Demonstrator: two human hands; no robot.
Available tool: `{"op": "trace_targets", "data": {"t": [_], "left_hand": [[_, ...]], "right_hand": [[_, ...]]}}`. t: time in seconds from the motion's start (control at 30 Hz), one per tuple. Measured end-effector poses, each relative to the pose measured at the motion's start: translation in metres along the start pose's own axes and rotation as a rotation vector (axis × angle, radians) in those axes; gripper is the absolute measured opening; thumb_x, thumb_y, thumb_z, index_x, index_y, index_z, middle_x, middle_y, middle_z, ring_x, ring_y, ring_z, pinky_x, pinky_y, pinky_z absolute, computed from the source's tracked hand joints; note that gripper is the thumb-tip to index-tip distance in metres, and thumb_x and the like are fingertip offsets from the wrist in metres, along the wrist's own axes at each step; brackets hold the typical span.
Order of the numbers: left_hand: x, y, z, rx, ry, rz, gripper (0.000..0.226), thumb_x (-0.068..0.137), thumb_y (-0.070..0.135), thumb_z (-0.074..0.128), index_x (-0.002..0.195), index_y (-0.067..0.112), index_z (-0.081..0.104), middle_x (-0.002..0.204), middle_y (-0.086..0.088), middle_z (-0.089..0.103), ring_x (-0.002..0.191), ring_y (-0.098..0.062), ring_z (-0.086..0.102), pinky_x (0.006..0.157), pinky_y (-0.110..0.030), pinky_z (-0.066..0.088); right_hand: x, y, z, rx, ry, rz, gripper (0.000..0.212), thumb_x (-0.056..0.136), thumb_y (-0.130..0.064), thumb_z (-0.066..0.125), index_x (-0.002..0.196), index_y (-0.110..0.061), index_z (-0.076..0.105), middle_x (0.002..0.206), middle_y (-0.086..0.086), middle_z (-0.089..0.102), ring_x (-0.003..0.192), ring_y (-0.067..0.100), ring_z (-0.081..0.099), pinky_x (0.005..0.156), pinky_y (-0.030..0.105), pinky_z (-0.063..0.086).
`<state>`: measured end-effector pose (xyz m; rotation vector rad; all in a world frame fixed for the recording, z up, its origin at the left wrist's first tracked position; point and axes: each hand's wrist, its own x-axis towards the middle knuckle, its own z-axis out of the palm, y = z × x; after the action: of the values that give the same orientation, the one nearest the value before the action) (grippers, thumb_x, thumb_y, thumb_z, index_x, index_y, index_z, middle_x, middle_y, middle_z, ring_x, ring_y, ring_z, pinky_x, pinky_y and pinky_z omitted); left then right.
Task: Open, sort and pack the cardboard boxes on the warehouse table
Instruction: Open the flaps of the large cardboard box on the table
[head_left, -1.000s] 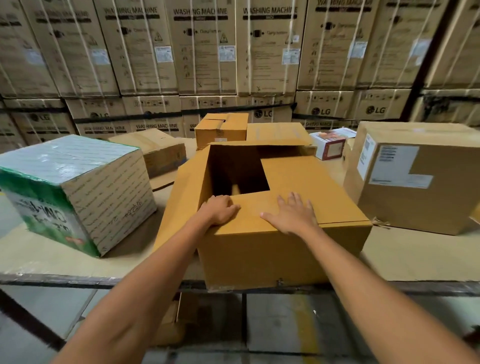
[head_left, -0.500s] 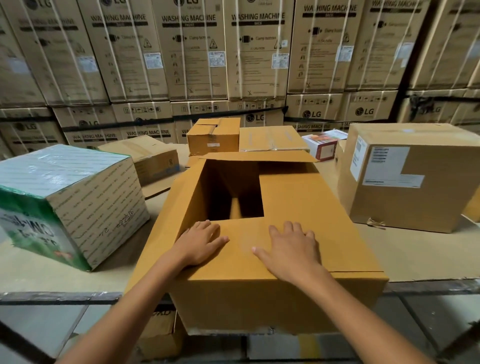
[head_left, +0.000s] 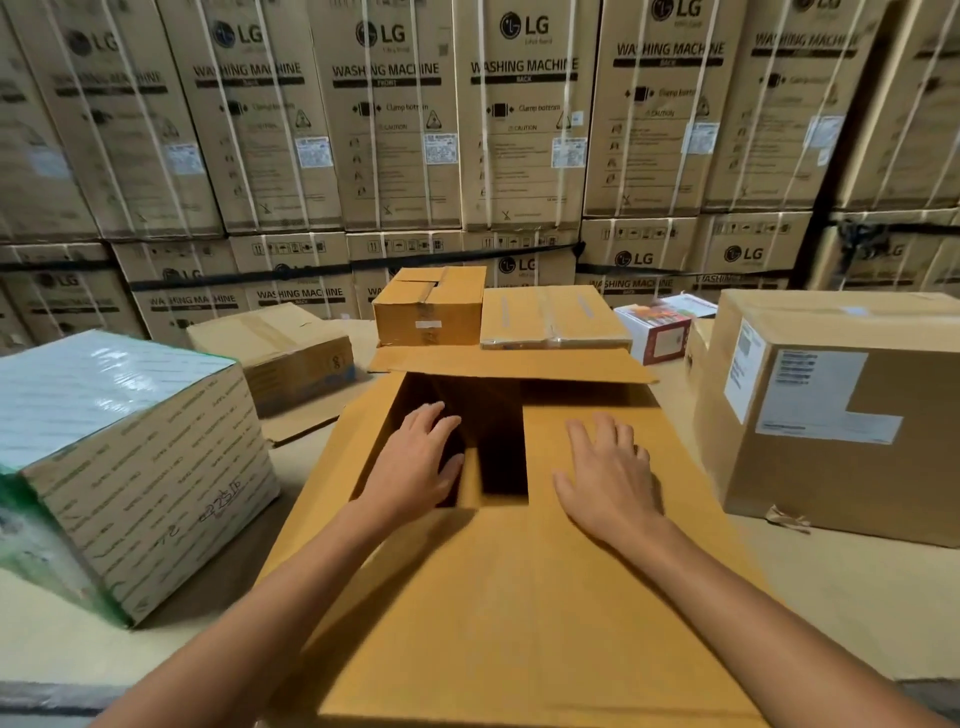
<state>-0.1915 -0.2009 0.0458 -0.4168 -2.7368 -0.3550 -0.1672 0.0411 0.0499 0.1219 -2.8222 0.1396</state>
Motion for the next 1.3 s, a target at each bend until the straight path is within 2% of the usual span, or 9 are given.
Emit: {"op": "trace_targets", "data": {"t": [0.17,0.23,0.37,0.47,0.63,0.8,0.93,1.1,1.3], "left_hand": [[0.093,-0.02,0.008,0.316,0.111,0.005,0.066,0.085,0.004,0.064,0.147,0.018,0.045,0.158,-0.017,0.032,0.149,-0.041,0.018,0.118,-0.059,0.015],[0.134,-0.034,0.002,0.308,0.093,-0.012,0.051,0.091,0.006,0.058,0.139,0.022,0.053,0.148,-0.011,0.049,0.142,-0.034,0.037,0.117,-0.056,0.022],[0.211,-0.061,-0.02,0.032,0.421,0.064,0.014,0.094,0.011,0.064,0.106,0.014,0.071,0.106,-0.005,0.074,0.098,-0.025,0.068,0.087,-0.044,0.055],[0.268,-0.082,-0.01,0.091,0.526,0.051,0.021,0.092,0.012,0.068,0.112,0.015,0.07,0.116,-0.009,0.07,0.116,-0.032,0.061,0.097,-0.052,0.047],[0.319,-0.114,0.039,0.248,0.343,-0.14,0.085,0.092,0.045,0.062,0.16,0.024,0.015,0.166,-0.017,0.002,0.152,-0.04,-0.007,0.118,-0.06,0.005],[0.287,-0.144,0.103,0.023,-0.04,-0.39,0.083,0.096,0.062,0.036,0.151,0.04,-0.022,0.166,-0.015,-0.005,0.141,-0.036,0.039,0.109,-0.051,0.044],[0.276,-0.154,0.106,-0.201,-0.212,-0.459,0.083,0.092,0.066,0.043,0.159,0.034,0.006,0.156,-0.015,0.037,0.134,-0.032,0.049,0.111,-0.047,0.041],[0.248,-0.146,0.086,-0.3,-0.254,-0.449,0.09,0.082,0.064,0.062,0.153,0.018,0.034,0.147,-0.009,0.05,0.129,-0.025,0.053,0.104,-0.037,0.045],[0.215,-0.145,0.086,-0.117,-0.268,-0.471,0.051,0.077,0.059,0.072,0.109,0.02,0.066,0.111,0.002,0.066,0.097,-0.012,0.063,0.087,-0.027,0.055]], "right_hand": [[0.094,0.046,0.001,-0.092,0.06,0.114,0.071,0.093,-0.046,0.056,0.153,-0.024,0.024,0.162,0.015,0.013,0.149,0.038,0.01,0.114,0.06,0.022],[0.132,0.07,0.002,-0.082,0.101,0.126,0.059,0.095,-0.049,0.053,0.146,-0.024,0.037,0.158,0.013,0.025,0.145,0.034,0.022,0.111,0.055,0.031],[0.21,0.113,0.002,0.15,0.437,0.078,0.032,0.093,-0.039,0.061,0.113,-0.014,0.062,0.114,0.009,0.058,0.098,0.03,0.059,0.067,0.035,0.047],[0.267,0.122,0.01,0.263,0.558,0.074,0.047,0.091,-0.031,0.067,0.132,-0.015,0.051,0.119,0.011,0.05,0.084,0.03,0.061,0.055,0.028,0.041],[0.326,0.108,0.048,0.431,0.483,0.199,0.091,0.096,-0.039,0.06,0.16,-0.026,-0.004,0.137,0.02,0.043,0.101,0.037,0.06,0.072,0.046,0.056],[0.33,0.119,0.105,0.27,0.175,0.346,0.086,0.096,-0.052,0.049,0.158,-0.026,-0.005,0.143,0.016,0.038,0.116,0.035,0.057,0.099,0.048,0.041],[0.332,0.127,0.119,0.185,-0.016,0.362,0.073,0.095,-0.056,0.045,0.156,-0.026,0.018,0.142,0.02,0.044,0.125,0.035,0.052,0.102,0.045,0.037],[0.318,0.115,0.115,0.021,-0.122,0.297,0.052,0.099,-0.054,0.033,0.134,-0.019,0.05,0.131,0.017,0.056,0.12,0.033,0.054,0.097,0.045,0.037],[0.289,0.101,0.104,-0.022,-0.242,0.123,0.077,0.093,-0.077,0.017,0.103,-0.02,0.067,0.116,0.006,0.068,0.107,0.028,0.063,0.086,0.039,0.044]]}}
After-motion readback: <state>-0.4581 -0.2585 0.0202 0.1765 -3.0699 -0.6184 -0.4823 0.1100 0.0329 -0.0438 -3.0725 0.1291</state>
